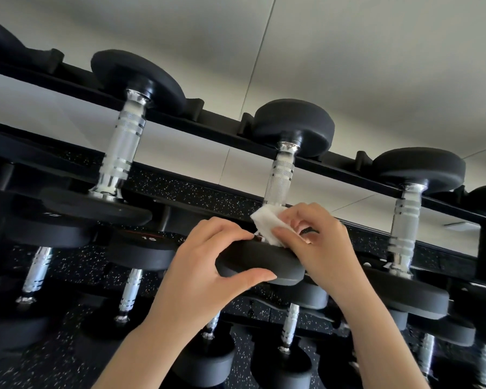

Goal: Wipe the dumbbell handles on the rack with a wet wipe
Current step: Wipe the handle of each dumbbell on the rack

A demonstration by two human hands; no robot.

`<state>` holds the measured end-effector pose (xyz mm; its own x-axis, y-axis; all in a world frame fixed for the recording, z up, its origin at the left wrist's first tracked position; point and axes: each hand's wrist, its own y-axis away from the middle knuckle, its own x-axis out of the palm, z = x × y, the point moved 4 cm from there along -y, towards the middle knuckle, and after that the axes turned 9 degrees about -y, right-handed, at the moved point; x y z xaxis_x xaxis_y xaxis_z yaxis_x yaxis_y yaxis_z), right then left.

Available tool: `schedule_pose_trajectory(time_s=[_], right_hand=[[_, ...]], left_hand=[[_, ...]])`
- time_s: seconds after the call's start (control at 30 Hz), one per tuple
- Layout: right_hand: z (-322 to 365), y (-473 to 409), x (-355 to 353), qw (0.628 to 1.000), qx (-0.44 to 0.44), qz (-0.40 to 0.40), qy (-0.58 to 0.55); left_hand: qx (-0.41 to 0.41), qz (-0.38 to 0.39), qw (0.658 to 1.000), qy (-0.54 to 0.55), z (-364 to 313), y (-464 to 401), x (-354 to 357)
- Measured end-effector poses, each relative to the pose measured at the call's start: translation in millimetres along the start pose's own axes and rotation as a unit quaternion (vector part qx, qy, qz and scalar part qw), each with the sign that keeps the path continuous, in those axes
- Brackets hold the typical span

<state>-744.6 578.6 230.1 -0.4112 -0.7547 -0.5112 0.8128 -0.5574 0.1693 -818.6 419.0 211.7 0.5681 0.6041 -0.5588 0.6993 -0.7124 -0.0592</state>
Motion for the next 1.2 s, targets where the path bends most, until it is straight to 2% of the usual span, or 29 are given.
schedule_pose_trajectory(time_s=[0.23, 0.43, 0.53, 0.87, 1.2], right_hand=[[17, -17, 11, 0.987, -0.042, 0.06, 0.14], [26, -26, 20, 0.956, -0.001, 0.124, 0.267], [27, -29, 24, 0.949, 0.006, 0.129, 0.286], [38, -44, 30, 0.923, -0.013, 0.111, 0.367], [57, -76, 21, 0.92, -0.042, 0.03, 0.388]], left_hand=[[0.006, -0.036, 0.999, -0.031, 6, 3, 0], [-0.006, -0.047, 0.999, -0.018, 10, 4, 0], [-0.006, -0.04, 0.999, -0.012, 9, 3, 0], [-0.012, -0.06, 0.997, -0.044, 11, 3, -1], [-0.001, -0.061, 0.995, -0.079, 11, 1, -3]])
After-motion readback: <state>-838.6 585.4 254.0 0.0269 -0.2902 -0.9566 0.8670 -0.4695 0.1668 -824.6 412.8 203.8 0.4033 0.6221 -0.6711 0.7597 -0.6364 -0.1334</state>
